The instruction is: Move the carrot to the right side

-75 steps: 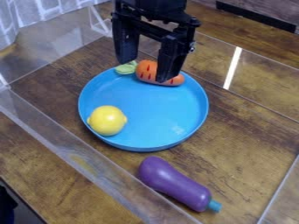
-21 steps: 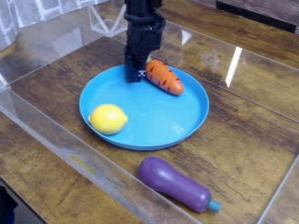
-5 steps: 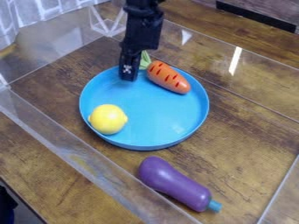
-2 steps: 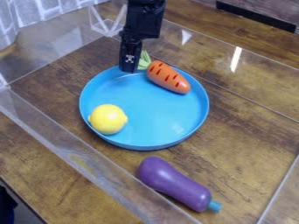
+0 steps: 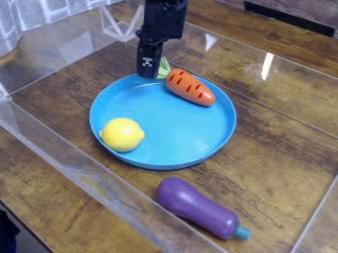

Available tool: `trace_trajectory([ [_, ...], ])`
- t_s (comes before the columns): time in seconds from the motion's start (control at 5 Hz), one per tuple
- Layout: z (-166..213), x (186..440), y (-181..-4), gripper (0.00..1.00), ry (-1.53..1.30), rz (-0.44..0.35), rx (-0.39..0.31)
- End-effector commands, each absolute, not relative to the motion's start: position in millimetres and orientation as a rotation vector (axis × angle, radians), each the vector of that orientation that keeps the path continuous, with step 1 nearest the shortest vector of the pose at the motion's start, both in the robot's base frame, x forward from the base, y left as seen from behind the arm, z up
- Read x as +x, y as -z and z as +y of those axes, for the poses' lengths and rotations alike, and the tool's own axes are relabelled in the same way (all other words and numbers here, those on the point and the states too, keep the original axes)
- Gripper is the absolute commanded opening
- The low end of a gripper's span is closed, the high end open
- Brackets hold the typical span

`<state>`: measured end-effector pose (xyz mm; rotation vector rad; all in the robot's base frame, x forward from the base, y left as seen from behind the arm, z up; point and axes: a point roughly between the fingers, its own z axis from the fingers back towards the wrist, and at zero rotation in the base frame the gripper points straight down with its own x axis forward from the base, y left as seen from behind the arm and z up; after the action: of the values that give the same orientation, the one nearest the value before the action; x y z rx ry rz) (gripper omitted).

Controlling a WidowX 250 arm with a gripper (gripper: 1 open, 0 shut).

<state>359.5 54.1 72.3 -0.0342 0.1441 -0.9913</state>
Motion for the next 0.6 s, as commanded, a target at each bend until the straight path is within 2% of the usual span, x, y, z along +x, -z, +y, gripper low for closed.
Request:
trace_trajectory([
  [0.0,45,372,-92.5,0.00,0.972,0.057,0.012],
  [0.2,40,375,-81.9,1.00,0.940,0.055,0.005],
  [0.4,31,383,-79.1,1.00,0.983,0.053,0.001],
])
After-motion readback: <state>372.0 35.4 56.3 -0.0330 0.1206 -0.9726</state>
